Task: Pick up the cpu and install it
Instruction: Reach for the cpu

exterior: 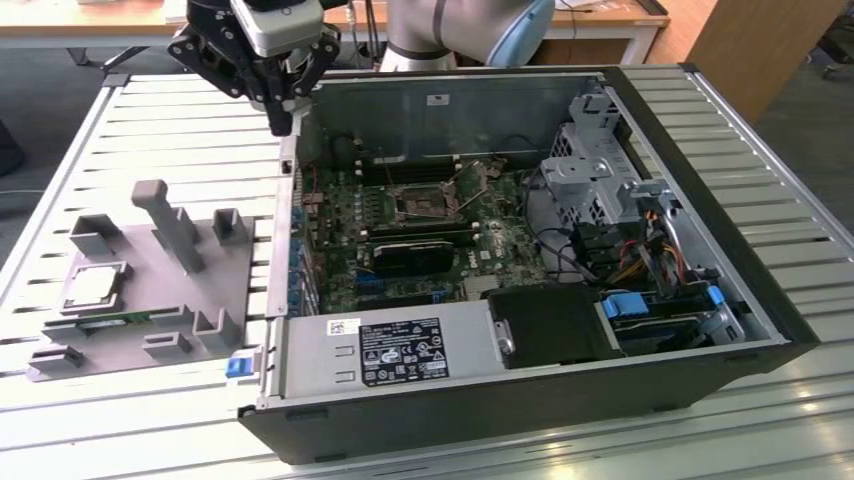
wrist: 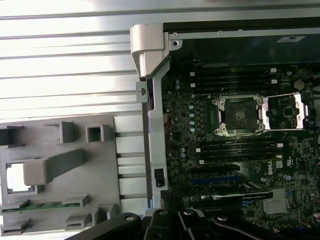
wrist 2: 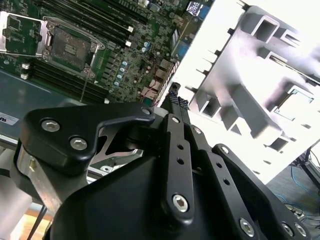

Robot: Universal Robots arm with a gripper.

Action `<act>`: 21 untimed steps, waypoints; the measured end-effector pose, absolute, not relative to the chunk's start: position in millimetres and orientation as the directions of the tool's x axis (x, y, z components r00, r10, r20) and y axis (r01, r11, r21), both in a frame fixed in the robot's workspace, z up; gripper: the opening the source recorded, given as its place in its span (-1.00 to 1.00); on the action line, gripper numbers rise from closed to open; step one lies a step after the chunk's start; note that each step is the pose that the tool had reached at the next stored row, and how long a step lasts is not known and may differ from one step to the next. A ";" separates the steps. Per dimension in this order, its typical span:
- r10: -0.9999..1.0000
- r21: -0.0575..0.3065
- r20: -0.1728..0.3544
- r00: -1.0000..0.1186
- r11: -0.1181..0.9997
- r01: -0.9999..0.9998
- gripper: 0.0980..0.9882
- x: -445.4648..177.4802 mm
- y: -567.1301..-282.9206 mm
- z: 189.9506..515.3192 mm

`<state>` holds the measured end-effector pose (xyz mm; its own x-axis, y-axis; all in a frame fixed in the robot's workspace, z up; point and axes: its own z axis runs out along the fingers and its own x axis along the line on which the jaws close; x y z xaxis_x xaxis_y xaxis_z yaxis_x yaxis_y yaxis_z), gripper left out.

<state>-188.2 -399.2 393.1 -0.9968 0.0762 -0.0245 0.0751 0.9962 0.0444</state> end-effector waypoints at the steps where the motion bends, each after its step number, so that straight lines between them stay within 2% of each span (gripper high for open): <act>1: 0.076 0.044 -0.025 -0.997 0.996 0.075 -0.98 -188.9 -399.2 393.0; 21: 0.076 0.044 -0.024 -0.997 0.996 0.075 -0.98 -201.5 -399.2 393.0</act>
<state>-201.5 -399.2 393.0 -0.9968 0.0762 -0.0245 0.0751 0.9962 0.0443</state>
